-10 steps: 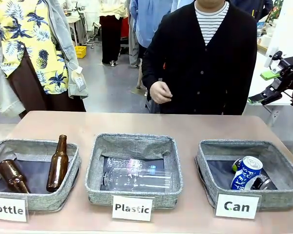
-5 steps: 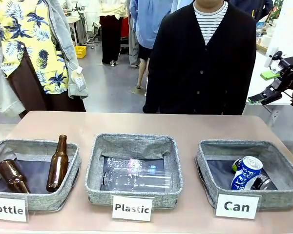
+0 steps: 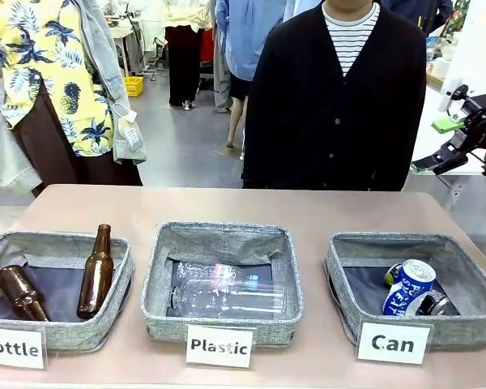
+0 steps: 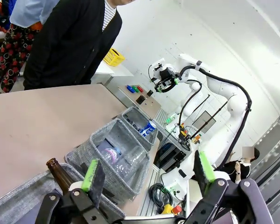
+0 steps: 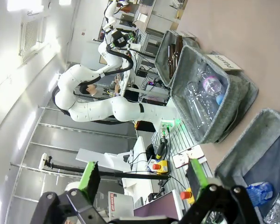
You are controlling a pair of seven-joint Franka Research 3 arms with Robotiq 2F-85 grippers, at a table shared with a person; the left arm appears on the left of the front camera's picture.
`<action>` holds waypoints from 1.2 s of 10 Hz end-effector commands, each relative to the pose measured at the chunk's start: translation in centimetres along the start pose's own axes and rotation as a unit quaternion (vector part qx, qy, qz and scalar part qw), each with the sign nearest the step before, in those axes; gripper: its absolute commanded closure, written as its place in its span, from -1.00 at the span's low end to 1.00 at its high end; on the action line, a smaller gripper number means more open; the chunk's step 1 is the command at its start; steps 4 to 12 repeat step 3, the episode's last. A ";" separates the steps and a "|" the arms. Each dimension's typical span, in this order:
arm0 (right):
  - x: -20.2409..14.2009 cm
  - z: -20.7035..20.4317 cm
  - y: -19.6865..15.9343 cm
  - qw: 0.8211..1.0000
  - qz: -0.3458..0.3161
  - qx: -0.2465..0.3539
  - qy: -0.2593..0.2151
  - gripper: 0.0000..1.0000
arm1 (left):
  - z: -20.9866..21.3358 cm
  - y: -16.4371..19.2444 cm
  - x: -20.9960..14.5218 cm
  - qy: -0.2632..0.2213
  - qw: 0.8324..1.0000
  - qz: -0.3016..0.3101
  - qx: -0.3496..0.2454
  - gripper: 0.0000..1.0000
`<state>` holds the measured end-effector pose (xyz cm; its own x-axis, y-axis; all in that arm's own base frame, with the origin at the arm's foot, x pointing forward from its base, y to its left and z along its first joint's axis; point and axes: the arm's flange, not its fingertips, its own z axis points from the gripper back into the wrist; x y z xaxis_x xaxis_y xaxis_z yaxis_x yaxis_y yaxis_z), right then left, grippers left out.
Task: Sort the can waste into the basket.
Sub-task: Pick up the can waste from the table and place it in the right Fabric basket.
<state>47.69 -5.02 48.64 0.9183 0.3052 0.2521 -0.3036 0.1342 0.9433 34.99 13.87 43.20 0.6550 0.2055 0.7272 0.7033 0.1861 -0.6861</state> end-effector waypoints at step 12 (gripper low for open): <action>-0.2 -0.3 0.1 1.000 0.001 -0.008 0.004 -1.00 | 0.0 -0.2 -0.2 0.002 1.000 0.005 0.004 -1.00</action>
